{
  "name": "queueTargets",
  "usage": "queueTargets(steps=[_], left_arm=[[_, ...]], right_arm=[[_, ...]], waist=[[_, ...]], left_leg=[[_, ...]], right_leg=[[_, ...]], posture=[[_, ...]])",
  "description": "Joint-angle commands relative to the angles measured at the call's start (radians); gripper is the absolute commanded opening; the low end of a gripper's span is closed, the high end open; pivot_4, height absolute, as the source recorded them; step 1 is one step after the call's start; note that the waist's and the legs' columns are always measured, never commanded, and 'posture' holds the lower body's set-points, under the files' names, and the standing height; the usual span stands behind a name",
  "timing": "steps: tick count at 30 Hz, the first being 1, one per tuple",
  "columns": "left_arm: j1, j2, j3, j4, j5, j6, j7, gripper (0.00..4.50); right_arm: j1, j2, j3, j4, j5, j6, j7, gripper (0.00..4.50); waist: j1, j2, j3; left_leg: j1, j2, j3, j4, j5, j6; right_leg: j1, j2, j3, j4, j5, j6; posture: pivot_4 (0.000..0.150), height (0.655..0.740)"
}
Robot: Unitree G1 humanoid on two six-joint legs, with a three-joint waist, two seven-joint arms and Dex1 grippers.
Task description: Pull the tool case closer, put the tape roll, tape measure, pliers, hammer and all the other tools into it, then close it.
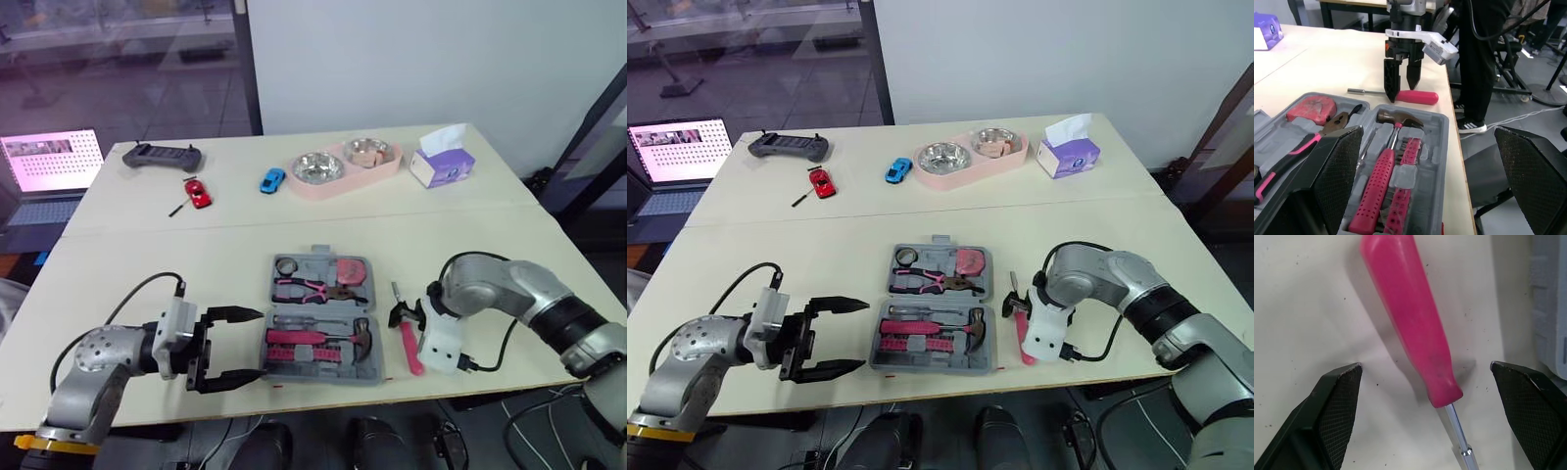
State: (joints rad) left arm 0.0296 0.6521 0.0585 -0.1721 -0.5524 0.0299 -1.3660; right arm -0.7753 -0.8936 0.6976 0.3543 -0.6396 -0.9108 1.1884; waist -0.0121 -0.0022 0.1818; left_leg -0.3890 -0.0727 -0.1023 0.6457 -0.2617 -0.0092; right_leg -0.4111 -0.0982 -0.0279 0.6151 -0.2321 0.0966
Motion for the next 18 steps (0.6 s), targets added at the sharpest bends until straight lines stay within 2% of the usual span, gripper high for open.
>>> queueTargets(steps=[1,2,8,9,14,16,18], left_arm=[[0.003,-0.003,-0.002,-0.030,0.007,-0.024,0.010,4.50],[0.003,-0.004,-0.002,-0.030,0.007,-0.024,0.012,4.50],[0.002,-0.002,-0.005,-0.025,0.010,-0.033,0.017,4.50],[0.001,-0.003,-0.006,-0.024,0.012,-0.034,0.018,4.50],[0.000,-0.004,-0.008,-0.020,0.016,-0.038,0.017,4.50],[-0.003,-0.004,-0.008,-0.013,0.017,-0.040,0.014,4.50],[-0.010,-0.006,-0.009,-0.003,0.018,-0.041,0.013,4.50]], right_arm=[[-0.007,0.021,0.029,0.049,-0.064,-0.005,0.004,3.90],[-0.011,0.026,0.031,0.059,-0.074,-0.006,0.002,3.72],[-0.041,0.053,0.043,0.104,-0.126,-0.025,-0.020,0.73],[-0.046,0.058,0.041,0.109,-0.127,-0.027,-0.023,0.43],[-0.047,0.034,-0.001,0.086,-0.099,-0.025,-0.036,0.39],[-0.044,0.000,-0.036,0.049,-0.034,-0.008,-0.009,0.39],[-0.026,-0.048,-0.082,-0.021,0.100,0.066,0.064,0.39]], waist=[[0.000,-0.002,-0.001],[0.000,-0.004,-0.002],[-0.006,-0.010,-0.006],[-0.006,-0.010,-0.006],[-0.006,-0.010,-0.006],[-0.004,-0.008,-0.005],[0.000,-0.003,-0.002]], left_leg=[[0.001,0.000,0.000,0.000,0.000,0.000],[0.002,0.000,-0.001,0.000,0.000,0.000],[0.006,0.001,-0.001,0.000,0.000,0.000],[0.007,0.001,-0.001,0.000,0.000,0.000],[0.008,0.001,-0.001,-0.001,0.000,0.000],[0.008,0.001,0.000,-0.001,0.000,0.000],[0.006,0.000,0.000,-0.001,0.000,0.000]], right_leg=[[0.001,0.000,0.000,0.000,-0.001,-0.002],[0.002,0.000,0.000,0.000,-0.001,-0.002],[0.005,0.001,0.000,0.000,-0.001,-0.003],[0.005,0.001,0.000,0.000,-0.001,-0.003],[0.006,0.001,0.001,0.001,-0.001,-0.004],[0.006,0.001,0.001,0.001,-0.001,-0.004],[0.004,0.001,0.002,0.001,-0.001,-0.003]], posture=[[0.150,0.7370],[0.150,0.7370],[0.150,0.7370],[0.150,0.7370],[0.150,0.7370],[0.150,0.7370],[0.150,0.7370]])
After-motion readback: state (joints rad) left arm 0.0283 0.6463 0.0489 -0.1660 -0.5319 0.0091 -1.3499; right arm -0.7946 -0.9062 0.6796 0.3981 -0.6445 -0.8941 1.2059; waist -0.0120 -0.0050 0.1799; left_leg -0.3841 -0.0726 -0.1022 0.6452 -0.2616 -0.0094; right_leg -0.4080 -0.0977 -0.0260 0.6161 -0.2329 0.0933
